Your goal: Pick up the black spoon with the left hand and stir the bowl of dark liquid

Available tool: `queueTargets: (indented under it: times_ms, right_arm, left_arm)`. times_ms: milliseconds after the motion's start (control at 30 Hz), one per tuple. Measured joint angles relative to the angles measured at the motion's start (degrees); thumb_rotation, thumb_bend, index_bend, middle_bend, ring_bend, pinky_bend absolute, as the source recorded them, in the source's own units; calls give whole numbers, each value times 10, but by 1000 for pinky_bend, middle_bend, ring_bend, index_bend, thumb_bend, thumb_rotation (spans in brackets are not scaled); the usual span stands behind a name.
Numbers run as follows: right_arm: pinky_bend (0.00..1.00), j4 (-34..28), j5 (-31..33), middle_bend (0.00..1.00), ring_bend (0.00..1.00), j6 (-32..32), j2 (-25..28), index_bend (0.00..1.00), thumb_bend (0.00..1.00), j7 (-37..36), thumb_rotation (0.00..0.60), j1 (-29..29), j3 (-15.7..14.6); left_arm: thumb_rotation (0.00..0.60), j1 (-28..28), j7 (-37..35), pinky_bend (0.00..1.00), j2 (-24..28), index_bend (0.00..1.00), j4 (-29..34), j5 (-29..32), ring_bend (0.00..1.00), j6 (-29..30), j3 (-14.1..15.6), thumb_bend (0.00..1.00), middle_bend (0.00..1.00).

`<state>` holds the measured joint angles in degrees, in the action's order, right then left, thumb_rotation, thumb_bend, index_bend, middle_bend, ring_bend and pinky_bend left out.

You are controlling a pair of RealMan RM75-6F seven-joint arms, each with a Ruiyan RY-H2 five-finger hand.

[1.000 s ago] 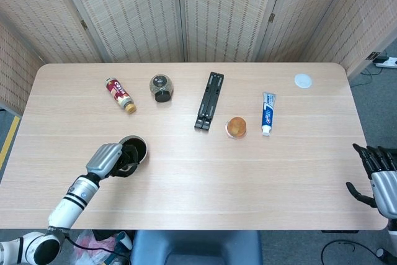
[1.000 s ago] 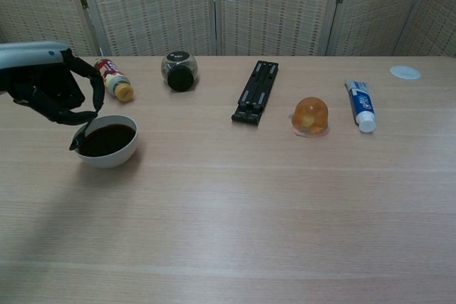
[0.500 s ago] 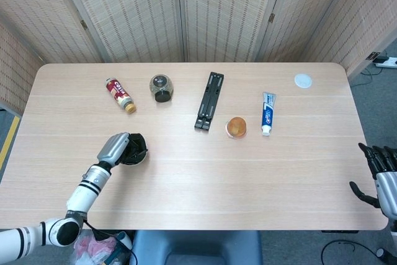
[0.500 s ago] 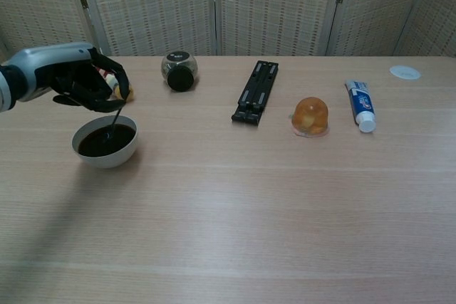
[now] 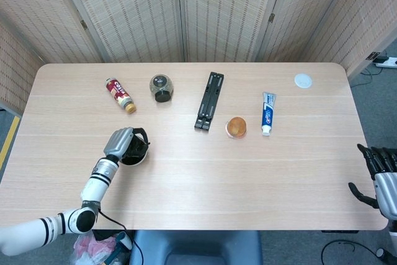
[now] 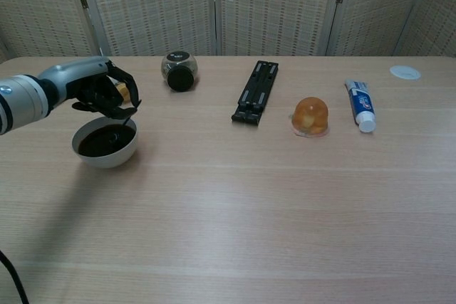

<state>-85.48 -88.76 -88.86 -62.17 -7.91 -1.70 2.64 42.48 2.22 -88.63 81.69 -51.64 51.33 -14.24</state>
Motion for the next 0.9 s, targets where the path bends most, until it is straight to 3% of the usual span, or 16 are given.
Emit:
queueTargets:
  times_ms: [367, 900]
  right_arm:
    - [91, 8, 0, 171, 119, 2, -3, 4, 192, -7, 600, 0, -1]
    - [91, 10, 0, 171, 118, 2, -5, 4, 192, -10, 600, 3, -2]
  left_arm:
    - [600, 4, 61, 1000, -20, 674, -58, 15, 860, 8, 15, 474, 961]
    - [600, 8, 112, 1000, 27, 673, 21, 50, 860, -17, 25, 474, 961]
